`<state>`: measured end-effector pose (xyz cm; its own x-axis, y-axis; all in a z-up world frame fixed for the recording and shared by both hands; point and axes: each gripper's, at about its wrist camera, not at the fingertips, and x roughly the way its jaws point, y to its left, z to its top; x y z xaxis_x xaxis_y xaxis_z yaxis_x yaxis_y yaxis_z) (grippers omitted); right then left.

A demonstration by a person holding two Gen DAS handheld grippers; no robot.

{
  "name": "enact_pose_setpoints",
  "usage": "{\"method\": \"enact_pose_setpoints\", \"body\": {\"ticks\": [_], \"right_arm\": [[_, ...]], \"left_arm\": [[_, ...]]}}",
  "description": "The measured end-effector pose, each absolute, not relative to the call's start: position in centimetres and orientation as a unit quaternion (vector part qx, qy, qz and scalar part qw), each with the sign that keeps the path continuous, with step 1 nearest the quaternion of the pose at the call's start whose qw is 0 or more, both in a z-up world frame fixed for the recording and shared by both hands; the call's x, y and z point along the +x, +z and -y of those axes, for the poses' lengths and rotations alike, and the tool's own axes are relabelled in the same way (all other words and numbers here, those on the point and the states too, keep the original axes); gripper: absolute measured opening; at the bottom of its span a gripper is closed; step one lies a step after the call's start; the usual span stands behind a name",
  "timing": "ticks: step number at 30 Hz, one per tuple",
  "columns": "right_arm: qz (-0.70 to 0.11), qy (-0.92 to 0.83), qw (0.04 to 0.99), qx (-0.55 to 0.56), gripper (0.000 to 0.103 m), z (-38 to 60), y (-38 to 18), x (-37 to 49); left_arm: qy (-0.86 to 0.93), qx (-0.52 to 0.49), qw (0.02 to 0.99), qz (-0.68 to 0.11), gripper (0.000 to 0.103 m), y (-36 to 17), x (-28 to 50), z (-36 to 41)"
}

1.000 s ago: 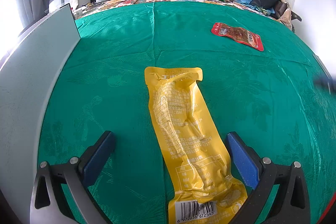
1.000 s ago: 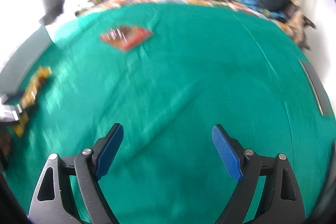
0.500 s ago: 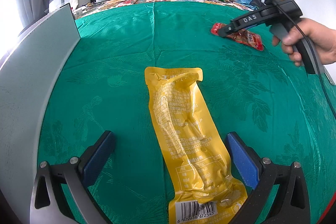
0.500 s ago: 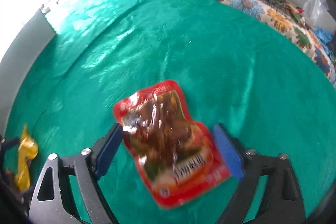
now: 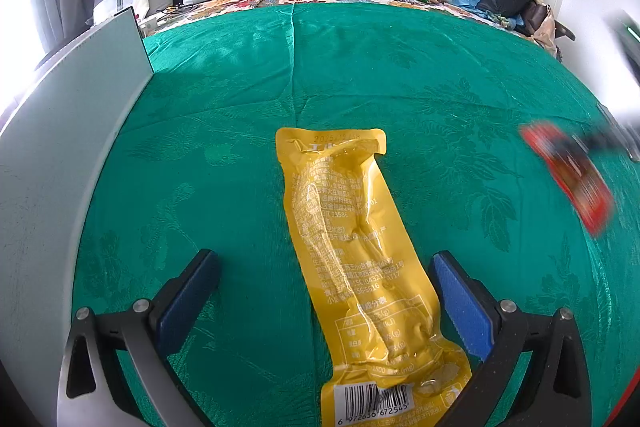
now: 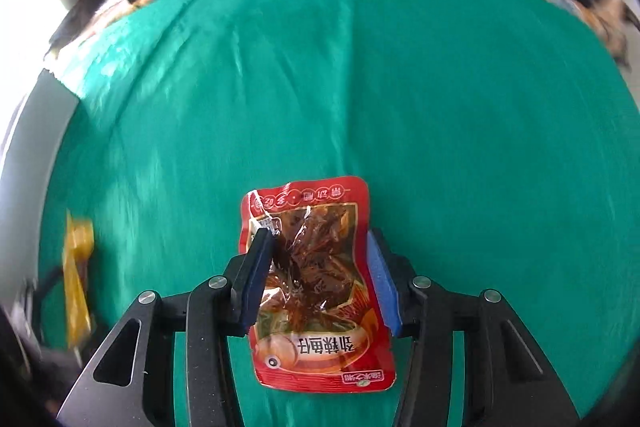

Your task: Organize snacks

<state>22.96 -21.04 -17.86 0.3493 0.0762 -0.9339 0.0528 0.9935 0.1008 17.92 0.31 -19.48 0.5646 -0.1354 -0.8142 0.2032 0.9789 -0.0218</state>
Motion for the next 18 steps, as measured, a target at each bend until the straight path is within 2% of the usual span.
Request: {"method": "enact_pose_setpoints", "body": {"ticks": [5,7,9,11,15,18], "right_arm": [[-0.527,-0.078,0.839,0.116,0.055,21.8,-17.7,11.5],[-0.485,-0.088,0.863,0.114,0.080,21.3,-18.0,8.7],[-0.473,-0.085,0.875,0.058,0.086,19.9,-18.4,8.1],[-0.455,-0.074,0.888,0.000,0.088,18.5,-18.6,7.7],[-0.453,-0.058,0.890,0.016,0.094,19.4,-18.6,7.8],[-0.453,-0.060,0.889,0.016,0.095,19.3,-18.6,7.9]], "left_arm": [[-0.096,0.037,0.884,-0.457,0.103,-19.5,17.9,-0.3],[-0.096,0.037,0.884,-0.457,0.103,-19.5,17.9,-0.3],[-0.096,0.037,0.884,-0.457,0.103,-19.5,17.9,-0.3],[-0.096,0.037,0.884,-0.457,0.103,-19.5,17.9,-0.3],[-0.095,0.037,0.884,-0.457,0.103,-19.5,17.9,-0.3],[-0.095,0.037,0.884,-0.457,0.103,-19.5,17.8,-0.3]]}}
